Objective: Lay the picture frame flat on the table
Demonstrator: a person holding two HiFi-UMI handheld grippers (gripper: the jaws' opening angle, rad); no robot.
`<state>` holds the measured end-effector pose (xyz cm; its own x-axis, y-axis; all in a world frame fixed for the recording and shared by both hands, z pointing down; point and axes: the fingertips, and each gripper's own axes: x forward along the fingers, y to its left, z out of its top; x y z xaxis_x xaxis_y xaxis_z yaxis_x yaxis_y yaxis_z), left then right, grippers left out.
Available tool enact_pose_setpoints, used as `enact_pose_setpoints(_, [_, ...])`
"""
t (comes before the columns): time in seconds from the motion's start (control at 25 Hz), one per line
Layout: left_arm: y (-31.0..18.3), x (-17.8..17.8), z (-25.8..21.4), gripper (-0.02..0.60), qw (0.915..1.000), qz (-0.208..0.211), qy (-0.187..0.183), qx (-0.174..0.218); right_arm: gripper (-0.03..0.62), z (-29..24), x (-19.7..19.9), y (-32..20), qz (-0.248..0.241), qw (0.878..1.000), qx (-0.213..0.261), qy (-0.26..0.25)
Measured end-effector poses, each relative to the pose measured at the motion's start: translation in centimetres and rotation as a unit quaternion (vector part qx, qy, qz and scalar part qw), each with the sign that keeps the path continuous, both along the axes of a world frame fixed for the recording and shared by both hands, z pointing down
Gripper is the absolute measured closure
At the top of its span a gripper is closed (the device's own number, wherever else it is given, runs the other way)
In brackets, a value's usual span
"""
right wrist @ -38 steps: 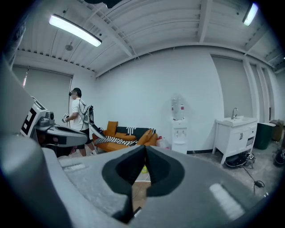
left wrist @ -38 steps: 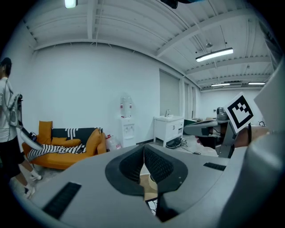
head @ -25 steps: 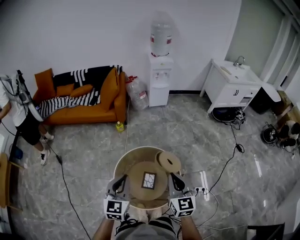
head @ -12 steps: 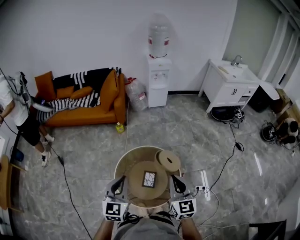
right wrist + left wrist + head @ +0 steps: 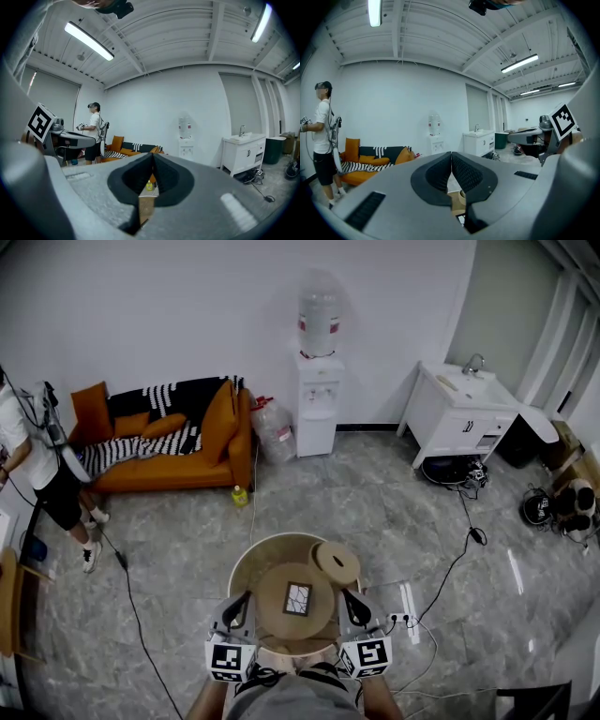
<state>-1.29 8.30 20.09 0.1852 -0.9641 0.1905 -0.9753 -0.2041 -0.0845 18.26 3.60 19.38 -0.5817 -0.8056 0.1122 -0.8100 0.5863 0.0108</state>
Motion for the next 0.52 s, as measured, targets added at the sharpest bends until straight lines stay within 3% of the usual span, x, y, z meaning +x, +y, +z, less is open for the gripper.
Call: enact_pose_setpoints(0.52, [0.62, 0.2, -0.52, 0.561, 1.0, -0.001, 0.005, -0.004, 0.594, -0.44, -0.04, 0.92, -0.002, 1.0, -0.004, -0.003])
